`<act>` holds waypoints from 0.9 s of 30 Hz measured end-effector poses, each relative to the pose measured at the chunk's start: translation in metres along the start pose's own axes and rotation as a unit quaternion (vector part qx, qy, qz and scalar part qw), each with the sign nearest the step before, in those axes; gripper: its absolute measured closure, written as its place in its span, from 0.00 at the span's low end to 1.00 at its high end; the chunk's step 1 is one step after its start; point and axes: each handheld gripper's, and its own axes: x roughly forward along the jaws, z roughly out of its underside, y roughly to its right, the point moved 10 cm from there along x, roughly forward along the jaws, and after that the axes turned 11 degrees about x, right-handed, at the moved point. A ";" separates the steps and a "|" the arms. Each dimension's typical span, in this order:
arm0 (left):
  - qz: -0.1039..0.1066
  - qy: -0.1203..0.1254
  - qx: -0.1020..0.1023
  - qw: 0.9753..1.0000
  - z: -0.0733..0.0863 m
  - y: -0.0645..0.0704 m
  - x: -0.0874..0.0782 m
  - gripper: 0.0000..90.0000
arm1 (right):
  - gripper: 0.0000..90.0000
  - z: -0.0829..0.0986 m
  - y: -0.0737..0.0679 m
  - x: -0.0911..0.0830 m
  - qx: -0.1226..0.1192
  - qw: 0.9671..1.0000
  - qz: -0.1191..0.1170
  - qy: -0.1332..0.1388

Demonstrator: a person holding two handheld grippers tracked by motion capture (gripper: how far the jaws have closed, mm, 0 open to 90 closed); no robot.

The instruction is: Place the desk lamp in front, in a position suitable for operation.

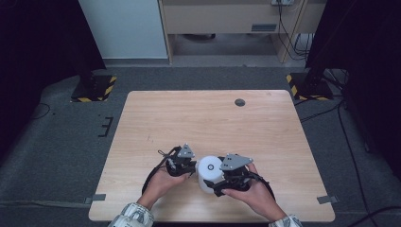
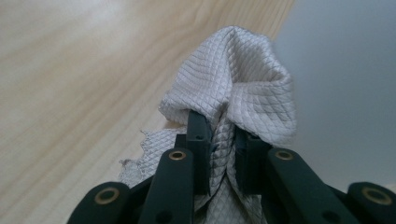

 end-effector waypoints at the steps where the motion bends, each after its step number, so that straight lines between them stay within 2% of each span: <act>1: -0.001 0.006 0.002 1.000 -0.005 -0.001 -0.005 0.86 | 0.10 0.000 0.000 0.000 0.000 1.000 0.000 0.000; 4: -0.005 0.014 0.013 1.000 -0.019 -0.004 -0.016 0.86 | 0.10 0.000 0.000 0.000 -0.001 1.000 0.001 0.002; 7: -0.004 0.012 0.020 1.000 -0.024 -0.005 -0.013 0.86 | 0.10 0.000 0.000 0.000 -0.001 1.000 0.001 0.001; 13: 0.004 -0.011 0.013 1.000 -0.011 -0.003 0.005 0.86 | 0.10 0.000 0.000 0.000 -0.001 1.000 0.000 0.001; 20: 0.008 -0.036 0.014 0.999 0.008 0.000 0.019 0.86 | 0.10 0.001 0.000 0.000 -0.002 1.000 -0.003 0.004; 25: 0.007 -0.027 0.009 1.000 0.007 0.001 0.014 0.86 | 0.10 0.001 0.000 0.000 -0.004 1.000 -0.001 0.003; 27: 0.006 -0.019 0.017 1.000 0.001 0.000 0.005 0.86 | 0.10 0.001 0.000 0.000 -0.002 1.000 -0.001 0.002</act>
